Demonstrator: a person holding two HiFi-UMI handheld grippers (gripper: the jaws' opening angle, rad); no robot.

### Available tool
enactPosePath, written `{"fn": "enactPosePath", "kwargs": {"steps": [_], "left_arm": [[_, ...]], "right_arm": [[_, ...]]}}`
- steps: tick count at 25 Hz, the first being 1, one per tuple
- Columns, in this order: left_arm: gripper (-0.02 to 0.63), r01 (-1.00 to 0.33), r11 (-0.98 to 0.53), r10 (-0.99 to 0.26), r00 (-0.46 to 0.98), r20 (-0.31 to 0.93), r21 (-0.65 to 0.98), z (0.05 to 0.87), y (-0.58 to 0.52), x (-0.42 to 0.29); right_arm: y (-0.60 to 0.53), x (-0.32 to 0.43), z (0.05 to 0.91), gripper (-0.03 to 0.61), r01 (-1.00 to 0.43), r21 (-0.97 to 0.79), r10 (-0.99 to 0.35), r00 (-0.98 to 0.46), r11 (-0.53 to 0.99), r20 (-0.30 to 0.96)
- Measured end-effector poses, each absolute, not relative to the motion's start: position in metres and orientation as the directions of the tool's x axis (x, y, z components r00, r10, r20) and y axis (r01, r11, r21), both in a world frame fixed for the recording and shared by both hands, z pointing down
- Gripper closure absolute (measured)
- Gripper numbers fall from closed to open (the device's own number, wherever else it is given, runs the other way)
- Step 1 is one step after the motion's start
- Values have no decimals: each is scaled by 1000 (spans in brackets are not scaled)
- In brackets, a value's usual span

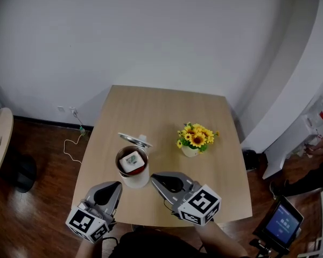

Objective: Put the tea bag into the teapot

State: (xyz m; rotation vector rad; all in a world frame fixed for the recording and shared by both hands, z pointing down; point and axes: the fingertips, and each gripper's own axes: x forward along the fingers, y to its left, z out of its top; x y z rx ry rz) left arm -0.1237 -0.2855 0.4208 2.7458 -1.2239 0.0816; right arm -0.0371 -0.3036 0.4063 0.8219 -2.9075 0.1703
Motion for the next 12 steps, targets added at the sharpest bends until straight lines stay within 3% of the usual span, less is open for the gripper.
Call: {"fn": "enactPosePath", "kwargs": {"steps": [12], "left_arm": [[611, -753, -657, -744, 657, 123, 46, 417, -286, -123]], "right_arm": [[-298, -38, 406, 577, -522, -73, -509, -849, 850, 138]]}}
